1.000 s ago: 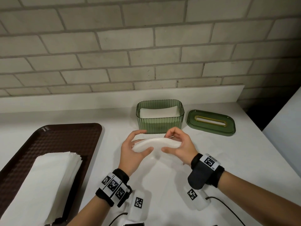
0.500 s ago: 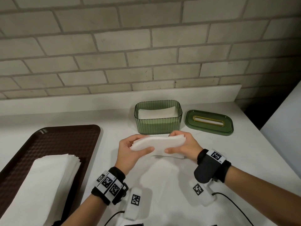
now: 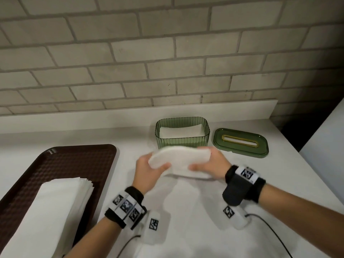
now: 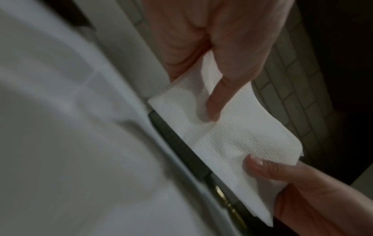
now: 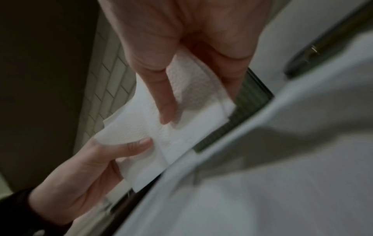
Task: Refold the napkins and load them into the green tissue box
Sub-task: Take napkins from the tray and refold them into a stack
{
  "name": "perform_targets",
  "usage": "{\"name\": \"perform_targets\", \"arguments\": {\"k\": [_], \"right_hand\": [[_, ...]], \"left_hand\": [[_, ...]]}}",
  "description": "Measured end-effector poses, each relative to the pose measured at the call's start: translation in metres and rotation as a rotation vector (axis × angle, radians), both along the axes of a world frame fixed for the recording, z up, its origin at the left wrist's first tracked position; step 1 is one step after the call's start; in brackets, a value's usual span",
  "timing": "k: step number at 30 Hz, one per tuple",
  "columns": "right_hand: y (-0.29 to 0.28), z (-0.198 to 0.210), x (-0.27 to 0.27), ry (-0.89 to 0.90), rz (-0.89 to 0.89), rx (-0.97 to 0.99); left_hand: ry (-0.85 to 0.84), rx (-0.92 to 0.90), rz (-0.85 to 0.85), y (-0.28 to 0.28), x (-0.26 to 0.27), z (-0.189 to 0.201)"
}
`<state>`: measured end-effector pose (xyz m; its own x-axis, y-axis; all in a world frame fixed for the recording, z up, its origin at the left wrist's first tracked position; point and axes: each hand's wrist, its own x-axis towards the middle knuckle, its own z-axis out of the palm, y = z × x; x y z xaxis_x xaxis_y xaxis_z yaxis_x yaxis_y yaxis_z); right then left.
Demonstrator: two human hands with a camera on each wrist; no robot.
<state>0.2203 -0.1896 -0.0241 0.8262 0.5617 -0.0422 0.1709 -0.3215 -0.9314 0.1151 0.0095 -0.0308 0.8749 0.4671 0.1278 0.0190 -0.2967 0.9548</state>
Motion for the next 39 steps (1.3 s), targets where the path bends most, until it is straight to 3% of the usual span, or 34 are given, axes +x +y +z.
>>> {"name": "perform_targets", "arguments": {"k": [3,6,11,14,19,22,24,26,28,31,34,36,39], "right_hand": [[0.004,0.04,0.033,-0.055,-0.093,0.1],[0.014,0.071,0.069,-0.177,-0.204,0.114],[0.034,0.067,0.108,-0.341,-0.256,-0.349],[0.037,0.051,0.106,-0.414,-0.228,-0.574],[0.033,0.033,0.099,-0.536,-0.179,-0.684],[0.032,0.035,0.096,-0.616,-0.165,-0.764],[0.033,0.041,0.093,-0.723,-0.164,-0.782],[0.035,0.045,0.091,-0.766,-0.084,-0.795],[0.04,0.045,0.088,-0.713,0.066,-0.862],[0.046,0.038,0.084,-0.588,0.199,-1.002],[0.044,0.038,0.081,-0.485,0.203,-0.979],[0.033,0.042,0.079,-0.533,0.137,-0.829],[0.005,0.053,0.064,-0.728,-0.081,-0.515]], "left_hand": [[-0.028,0.165,-0.056,0.025,0.023,0.04],[-0.062,0.208,-0.11,0.042,0.057,0.071],[0.075,0.476,-0.041,0.053,0.114,0.082],[0.19,0.536,-0.104,0.053,0.131,0.071],[0.288,0.647,-0.189,0.051,0.14,0.063],[0.429,0.894,-0.186,0.05,0.139,0.063],[0.429,1.101,-0.186,0.049,0.136,0.068],[0.401,1.206,-0.271,0.047,0.135,0.073],[0.479,1.258,-0.4,0.044,0.136,0.071],[0.708,1.242,-0.491,0.037,0.135,0.064],[0.757,1.157,-0.477,0.033,0.126,0.065],[0.657,1.073,-0.418,0.038,0.117,0.072],[0.36,0.864,-0.124,0.06,0.092,0.074]]}}
